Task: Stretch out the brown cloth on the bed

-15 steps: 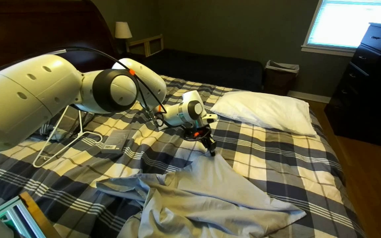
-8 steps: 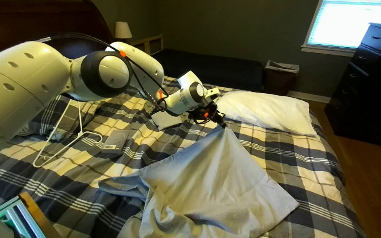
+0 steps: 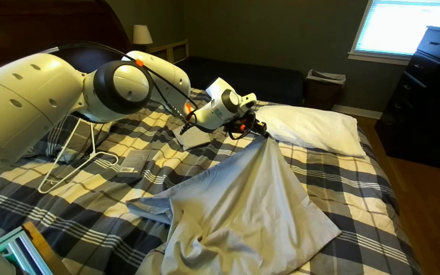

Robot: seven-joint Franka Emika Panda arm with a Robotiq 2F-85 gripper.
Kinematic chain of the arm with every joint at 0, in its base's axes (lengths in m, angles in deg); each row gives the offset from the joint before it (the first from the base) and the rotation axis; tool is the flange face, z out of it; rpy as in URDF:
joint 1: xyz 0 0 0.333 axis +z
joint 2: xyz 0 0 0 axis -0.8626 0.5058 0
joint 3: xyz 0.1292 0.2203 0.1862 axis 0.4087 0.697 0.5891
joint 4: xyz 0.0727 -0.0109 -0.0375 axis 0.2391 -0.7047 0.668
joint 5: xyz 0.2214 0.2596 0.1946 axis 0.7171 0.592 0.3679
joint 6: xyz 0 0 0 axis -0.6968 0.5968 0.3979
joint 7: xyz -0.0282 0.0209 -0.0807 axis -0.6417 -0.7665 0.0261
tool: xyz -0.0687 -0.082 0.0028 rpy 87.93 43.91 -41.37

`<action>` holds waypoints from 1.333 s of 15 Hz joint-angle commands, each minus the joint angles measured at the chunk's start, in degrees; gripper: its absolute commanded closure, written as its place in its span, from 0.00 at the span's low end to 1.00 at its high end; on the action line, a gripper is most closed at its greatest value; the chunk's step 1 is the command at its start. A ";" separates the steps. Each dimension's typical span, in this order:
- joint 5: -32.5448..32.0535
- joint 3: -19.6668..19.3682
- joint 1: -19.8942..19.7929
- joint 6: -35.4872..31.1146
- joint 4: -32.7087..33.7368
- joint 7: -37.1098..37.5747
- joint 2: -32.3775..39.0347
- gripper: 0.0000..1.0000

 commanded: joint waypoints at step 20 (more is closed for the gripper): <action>-0.85 -15.95 -7.98 -4.27 32.62 10.63 16.89 0.50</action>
